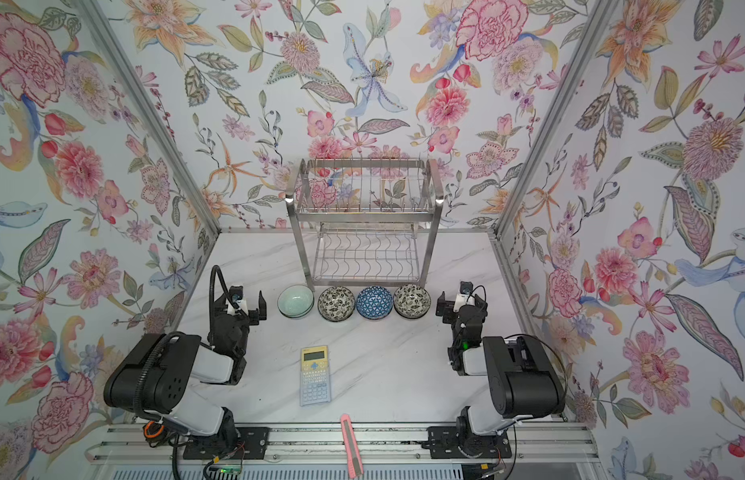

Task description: Load the bowls into the dish rack

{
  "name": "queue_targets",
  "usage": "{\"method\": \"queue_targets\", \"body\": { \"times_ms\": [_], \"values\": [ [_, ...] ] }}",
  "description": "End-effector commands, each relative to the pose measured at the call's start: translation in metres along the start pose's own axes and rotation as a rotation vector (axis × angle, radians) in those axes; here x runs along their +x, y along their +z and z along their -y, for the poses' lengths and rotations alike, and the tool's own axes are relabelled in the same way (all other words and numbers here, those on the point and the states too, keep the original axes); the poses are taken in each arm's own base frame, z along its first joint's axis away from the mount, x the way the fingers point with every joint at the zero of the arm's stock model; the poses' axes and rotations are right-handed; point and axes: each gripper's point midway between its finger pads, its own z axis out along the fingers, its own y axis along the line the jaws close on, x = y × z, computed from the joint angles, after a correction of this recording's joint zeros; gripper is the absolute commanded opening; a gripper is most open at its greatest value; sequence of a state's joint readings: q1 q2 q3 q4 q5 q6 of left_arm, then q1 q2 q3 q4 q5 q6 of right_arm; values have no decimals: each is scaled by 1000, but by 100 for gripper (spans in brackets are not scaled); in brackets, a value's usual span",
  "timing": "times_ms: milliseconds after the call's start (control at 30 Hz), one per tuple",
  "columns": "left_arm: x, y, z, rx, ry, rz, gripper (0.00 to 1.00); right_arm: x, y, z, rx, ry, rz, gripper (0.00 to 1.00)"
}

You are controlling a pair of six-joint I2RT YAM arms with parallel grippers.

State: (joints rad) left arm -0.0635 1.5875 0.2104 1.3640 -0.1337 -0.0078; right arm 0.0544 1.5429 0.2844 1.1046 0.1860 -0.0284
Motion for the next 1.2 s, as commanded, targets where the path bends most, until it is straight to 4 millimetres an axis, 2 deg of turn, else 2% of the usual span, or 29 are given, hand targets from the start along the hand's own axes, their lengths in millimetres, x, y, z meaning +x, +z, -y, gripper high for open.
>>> {"method": "queue_targets", "body": {
  "times_ms": [0,1167],
  "values": [
    [-10,3,-3,-7,-6,28,99,-2,1,-1,-12,10,9,99],
    [-10,2,-5,-18,-10,30,100,-2,2,-1,-15,15,8,99]
  ]
}}
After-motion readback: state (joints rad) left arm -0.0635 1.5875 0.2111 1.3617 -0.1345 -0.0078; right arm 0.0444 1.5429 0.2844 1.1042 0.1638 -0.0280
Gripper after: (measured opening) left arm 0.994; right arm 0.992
